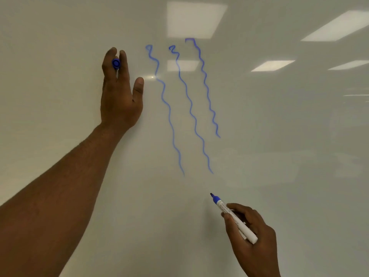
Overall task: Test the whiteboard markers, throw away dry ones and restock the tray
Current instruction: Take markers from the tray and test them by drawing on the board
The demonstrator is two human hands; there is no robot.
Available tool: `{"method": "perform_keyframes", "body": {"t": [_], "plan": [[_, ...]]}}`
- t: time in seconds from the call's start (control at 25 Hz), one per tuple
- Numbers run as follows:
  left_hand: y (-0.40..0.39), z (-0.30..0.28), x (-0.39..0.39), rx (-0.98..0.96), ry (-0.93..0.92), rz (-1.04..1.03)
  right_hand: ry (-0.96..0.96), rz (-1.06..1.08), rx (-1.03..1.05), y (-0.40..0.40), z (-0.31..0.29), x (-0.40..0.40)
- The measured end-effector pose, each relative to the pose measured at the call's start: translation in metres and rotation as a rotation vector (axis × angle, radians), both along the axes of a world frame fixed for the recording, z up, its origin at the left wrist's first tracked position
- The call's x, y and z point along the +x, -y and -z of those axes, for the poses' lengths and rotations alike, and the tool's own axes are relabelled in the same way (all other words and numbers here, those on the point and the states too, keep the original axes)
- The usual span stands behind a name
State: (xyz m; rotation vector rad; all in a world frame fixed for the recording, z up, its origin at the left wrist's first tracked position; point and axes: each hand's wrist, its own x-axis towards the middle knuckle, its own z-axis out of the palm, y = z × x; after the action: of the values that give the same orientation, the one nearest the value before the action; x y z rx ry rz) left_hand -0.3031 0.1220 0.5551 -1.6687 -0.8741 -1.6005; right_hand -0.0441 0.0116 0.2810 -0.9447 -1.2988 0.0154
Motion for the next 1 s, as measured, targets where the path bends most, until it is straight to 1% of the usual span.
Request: {"method": "perform_keyframes", "body": {"t": [0.12,0.2,0.28,0.36,0.48,0.6,0.68,0.76,0.84,1.0], "plan": [[0.014,0.055,0.007,-0.022,0.105,0.081,-0.086,-0.102,-0.042,0.012,0.018,-0.008],[0.034,0.108,0.018,-0.063,0.183,0.176,-0.081,-0.141,-0.074,0.02,0.028,-0.013],[0.058,0.17,0.03,-0.166,0.283,0.233,-0.082,-0.182,-0.11,0.03,0.037,-0.018],[0.081,0.227,0.041,-0.364,0.433,0.316,-0.079,-0.209,-0.142,0.039,0.048,-0.022],[0.108,0.291,0.053,-0.785,0.776,0.594,-0.053,-0.257,-0.22,0.053,0.066,-0.031],[0.13,0.325,0.058,-1.091,1.08,0.831,-0.031,-0.329,-0.29,0.066,0.09,-0.038],[0.139,0.337,0.057,-1.174,1.262,0.963,-0.004,-0.356,-0.321,0.074,0.102,-0.045],[0.145,0.346,0.054,-1.19,1.413,1.055,0.026,-0.354,-0.342,0.08,0.111,-0.051],[0.15,0.353,0.051,-1.198,1.487,1.093,0.06,-0.346,-0.363,0.084,0.116,-0.057],[0.158,0.361,0.049,-1.211,1.514,1.097,0.125,-0.318,-0.386,0.087,0.122,-0.066]]}}
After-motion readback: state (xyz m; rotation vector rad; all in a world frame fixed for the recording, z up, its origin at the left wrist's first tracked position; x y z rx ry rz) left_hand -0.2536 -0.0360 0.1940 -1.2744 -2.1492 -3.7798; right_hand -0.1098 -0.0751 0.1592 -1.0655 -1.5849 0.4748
